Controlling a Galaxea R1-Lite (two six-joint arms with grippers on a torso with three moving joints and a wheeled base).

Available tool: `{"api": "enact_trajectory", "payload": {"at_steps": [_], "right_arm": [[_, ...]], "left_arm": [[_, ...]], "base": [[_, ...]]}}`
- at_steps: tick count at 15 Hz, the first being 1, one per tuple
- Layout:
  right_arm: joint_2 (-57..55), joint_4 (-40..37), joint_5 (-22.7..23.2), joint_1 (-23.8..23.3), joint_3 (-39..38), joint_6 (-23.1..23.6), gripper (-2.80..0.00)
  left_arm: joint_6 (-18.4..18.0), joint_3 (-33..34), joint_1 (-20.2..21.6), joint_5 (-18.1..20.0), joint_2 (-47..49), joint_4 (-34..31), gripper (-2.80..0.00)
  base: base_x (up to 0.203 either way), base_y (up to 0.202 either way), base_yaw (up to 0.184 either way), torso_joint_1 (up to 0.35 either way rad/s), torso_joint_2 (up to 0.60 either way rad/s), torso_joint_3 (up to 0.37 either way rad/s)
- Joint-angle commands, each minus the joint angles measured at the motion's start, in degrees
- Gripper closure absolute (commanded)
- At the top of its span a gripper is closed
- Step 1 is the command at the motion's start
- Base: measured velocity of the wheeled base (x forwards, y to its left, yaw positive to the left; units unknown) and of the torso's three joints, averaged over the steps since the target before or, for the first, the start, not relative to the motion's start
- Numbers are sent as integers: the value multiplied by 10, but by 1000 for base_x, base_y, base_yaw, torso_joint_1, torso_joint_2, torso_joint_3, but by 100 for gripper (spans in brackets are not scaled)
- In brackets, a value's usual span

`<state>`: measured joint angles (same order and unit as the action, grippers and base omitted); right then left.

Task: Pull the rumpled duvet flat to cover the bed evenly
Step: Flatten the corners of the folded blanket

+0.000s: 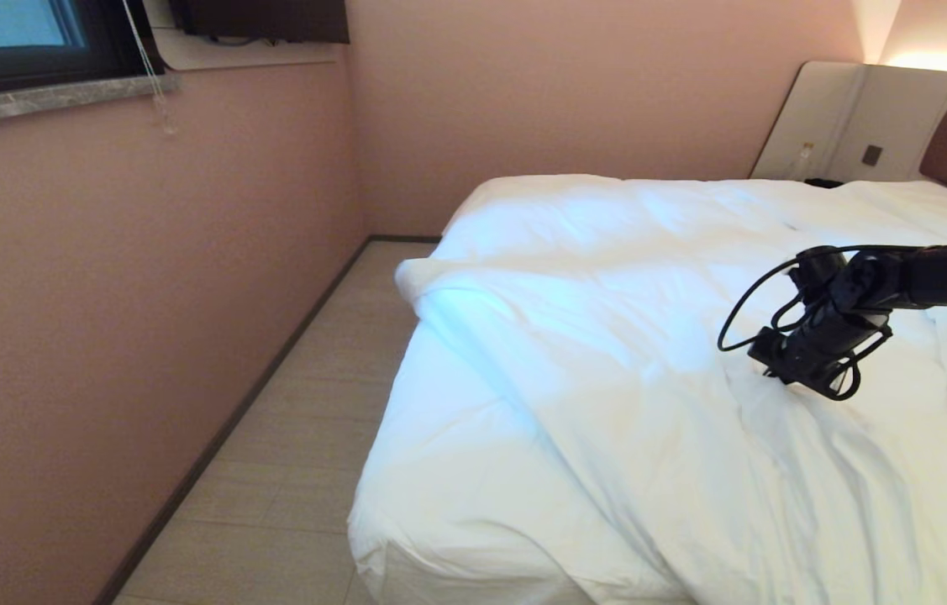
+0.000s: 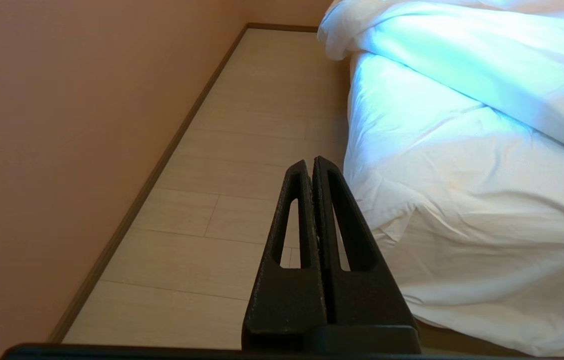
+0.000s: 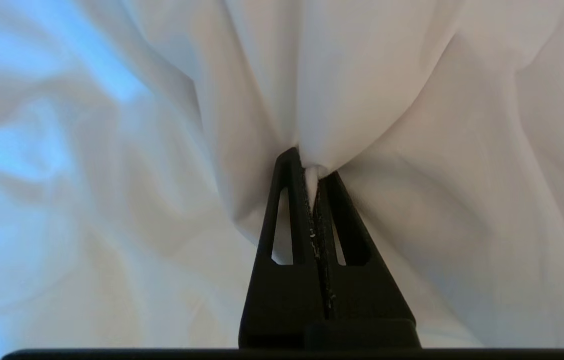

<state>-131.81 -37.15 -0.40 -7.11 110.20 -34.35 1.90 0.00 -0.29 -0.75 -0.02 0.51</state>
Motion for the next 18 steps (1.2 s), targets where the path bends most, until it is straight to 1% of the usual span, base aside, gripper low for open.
{"api": "enact_trajectory", "payload": {"at_steps": [1, 2, 3, 4, 9, 12, 14, 16, 18], "right_arm": [[47, -66, 83, 23, 0, -8, 0], [68, -91, 109, 43, -1, -10, 0], [88, -113, 124, 67, -4, -10, 0], [101, -123, 129, 87, -11, -11, 0], [191, -132, 133, 228, -90, -14, 0], [219, -131, 133, 292, -121, -26, 0], [235, -132, 133, 325, -140, -27, 0], [238, -132, 133, 331, -144, -28, 0], [248, -131, 132, 374, -163, -31, 0]], "left_arm": [[0, 0, 0, 0, 0, 0, 0], [0, 0, 0, 0, 0, 0, 0], [0, 0, -1, 0, 0, 0, 0], [0, 0, 0, 0, 0, 0, 0], [0, 0, 0, 0, 0, 0, 0], [0, 0, 0, 0, 0, 0, 0], [0, 0, 0, 0, 0, 0, 0], [0, 0, 0, 0, 0, 0, 0], [0, 0, 0, 0, 0, 0, 0]], "base": [[0, 0, 0, 0, 0, 0], [0, 0, 0, 0, 0, 0], [0, 0, 0, 0, 0, 0], [0, 0, 0, 0, 0, 0], [0, 0, 0, 0, 0, 0], [0, 0, 0, 0, 0, 0], [0, 0, 0, 0, 0, 0], [0, 0, 0, 0, 0, 0], [0, 0, 0, 0, 0, 0]]}}
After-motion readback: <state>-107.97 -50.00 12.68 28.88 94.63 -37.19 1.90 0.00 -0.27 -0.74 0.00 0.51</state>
